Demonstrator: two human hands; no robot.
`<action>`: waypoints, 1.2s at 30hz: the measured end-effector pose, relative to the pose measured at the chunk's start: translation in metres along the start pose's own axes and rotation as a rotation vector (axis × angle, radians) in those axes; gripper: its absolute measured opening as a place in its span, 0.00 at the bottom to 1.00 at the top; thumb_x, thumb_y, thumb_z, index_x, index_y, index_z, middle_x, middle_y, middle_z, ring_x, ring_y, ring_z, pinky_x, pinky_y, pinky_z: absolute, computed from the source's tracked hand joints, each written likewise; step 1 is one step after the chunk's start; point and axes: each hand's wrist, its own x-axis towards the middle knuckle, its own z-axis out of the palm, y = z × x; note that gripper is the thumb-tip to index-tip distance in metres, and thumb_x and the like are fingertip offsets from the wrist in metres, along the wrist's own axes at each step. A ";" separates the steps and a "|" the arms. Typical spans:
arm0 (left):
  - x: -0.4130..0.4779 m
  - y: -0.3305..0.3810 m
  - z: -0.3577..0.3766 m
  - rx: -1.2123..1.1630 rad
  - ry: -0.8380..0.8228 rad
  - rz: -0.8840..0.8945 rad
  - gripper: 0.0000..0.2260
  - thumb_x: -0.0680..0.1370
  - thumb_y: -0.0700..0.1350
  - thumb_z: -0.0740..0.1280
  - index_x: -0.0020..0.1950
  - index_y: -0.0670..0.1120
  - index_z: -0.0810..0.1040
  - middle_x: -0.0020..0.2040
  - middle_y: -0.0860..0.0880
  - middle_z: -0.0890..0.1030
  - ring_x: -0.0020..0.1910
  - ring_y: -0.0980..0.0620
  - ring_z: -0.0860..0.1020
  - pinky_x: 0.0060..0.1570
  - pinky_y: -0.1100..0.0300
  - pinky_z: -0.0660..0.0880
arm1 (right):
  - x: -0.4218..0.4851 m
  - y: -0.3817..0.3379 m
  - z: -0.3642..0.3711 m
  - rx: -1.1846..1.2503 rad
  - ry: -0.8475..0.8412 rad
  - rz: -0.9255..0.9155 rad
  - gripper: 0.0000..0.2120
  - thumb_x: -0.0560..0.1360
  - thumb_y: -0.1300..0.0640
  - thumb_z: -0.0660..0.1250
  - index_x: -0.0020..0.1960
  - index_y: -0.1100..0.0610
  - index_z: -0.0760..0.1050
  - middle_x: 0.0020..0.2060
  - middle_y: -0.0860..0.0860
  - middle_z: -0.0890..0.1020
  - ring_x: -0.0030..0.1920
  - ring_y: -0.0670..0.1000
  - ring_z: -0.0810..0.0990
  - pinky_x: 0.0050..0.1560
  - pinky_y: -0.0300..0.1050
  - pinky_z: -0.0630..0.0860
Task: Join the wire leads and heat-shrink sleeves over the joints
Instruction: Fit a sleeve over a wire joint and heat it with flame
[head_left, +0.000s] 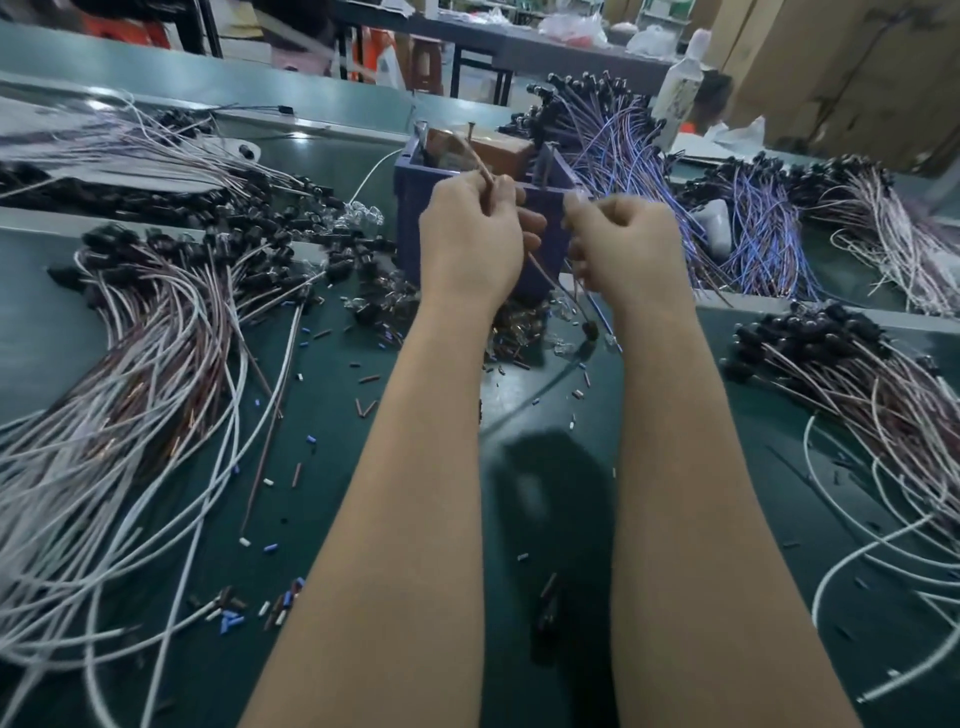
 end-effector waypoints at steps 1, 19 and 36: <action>0.000 0.001 -0.001 0.060 -0.008 0.031 0.11 0.82 0.42 0.57 0.45 0.42 0.76 0.38 0.46 0.82 0.30 0.56 0.79 0.38 0.62 0.77 | -0.001 -0.008 0.000 0.052 0.013 -0.073 0.11 0.78 0.51 0.64 0.40 0.56 0.77 0.33 0.49 0.79 0.35 0.48 0.77 0.44 0.48 0.77; -0.001 0.009 -0.011 0.335 -0.307 -0.016 0.15 0.81 0.42 0.58 0.45 0.36 0.81 0.42 0.38 0.83 0.42 0.41 0.83 0.47 0.48 0.80 | -0.003 -0.010 0.011 0.298 -0.074 0.008 0.06 0.76 0.61 0.68 0.40 0.58 0.78 0.31 0.55 0.79 0.31 0.54 0.76 0.36 0.50 0.76; -0.004 0.002 -0.018 0.553 -0.587 -0.268 0.12 0.81 0.42 0.59 0.50 0.36 0.77 0.43 0.40 0.83 0.42 0.43 0.83 0.47 0.51 0.81 | 0.004 -0.003 0.029 0.679 0.048 0.167 0.10 0.81 0.62 0.59 0.41 0.56 0.70 0.28 0.49 0.74 0.28 0.45 0.72 0.33 0.38 0.73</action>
